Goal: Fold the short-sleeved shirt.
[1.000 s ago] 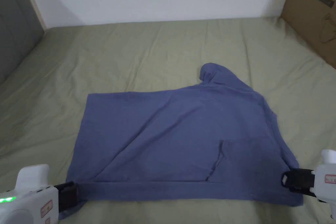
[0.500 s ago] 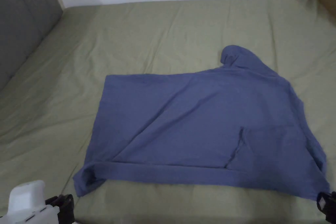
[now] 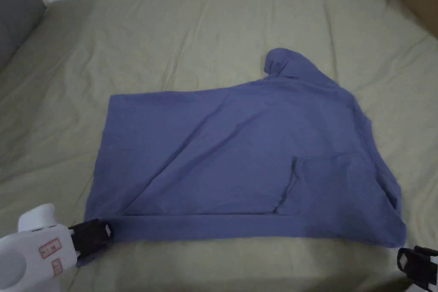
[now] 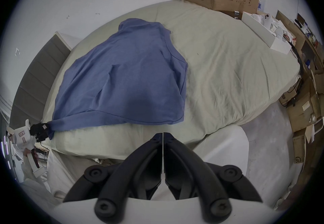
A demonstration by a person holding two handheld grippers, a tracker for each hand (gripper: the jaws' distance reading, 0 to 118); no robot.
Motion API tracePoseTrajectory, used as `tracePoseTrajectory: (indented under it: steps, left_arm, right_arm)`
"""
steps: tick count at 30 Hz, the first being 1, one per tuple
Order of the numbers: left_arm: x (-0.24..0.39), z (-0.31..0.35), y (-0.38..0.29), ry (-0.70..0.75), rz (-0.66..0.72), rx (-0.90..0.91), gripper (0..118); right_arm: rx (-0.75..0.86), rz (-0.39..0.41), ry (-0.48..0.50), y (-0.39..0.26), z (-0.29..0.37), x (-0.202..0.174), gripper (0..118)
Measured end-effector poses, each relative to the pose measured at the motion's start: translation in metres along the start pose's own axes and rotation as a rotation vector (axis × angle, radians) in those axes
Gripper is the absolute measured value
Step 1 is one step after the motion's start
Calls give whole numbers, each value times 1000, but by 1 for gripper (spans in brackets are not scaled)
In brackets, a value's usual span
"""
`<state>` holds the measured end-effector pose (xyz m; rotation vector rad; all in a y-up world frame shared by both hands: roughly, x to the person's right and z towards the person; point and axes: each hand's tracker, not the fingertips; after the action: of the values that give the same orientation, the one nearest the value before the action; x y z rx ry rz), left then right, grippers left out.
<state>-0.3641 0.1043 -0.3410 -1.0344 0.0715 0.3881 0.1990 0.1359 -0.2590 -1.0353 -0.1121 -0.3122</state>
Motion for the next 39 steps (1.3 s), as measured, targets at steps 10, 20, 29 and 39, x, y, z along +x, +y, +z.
tracePoseTrajectory:
  steps: [10, 20, 29, 39]
  left_arm:
    - [15, 14, -1, 13, -61, 17, 11]
    - [25, 25, 1, 47, -122, 23, 11]
    - [39, 40, 20, 75, -220, 29, 11]
    - [58, -17, 115, 74, -266, -36, 11]
  right_arm:
    - [-2, 114, -29, 34, -30, 2, 92]
    - [-78, 121, -21, 41, -50, 0, 5]
    - [0, 3, 55, 82, -20, 0, 5]
    - [5, 19, 13, 191, -87, -31, 5]
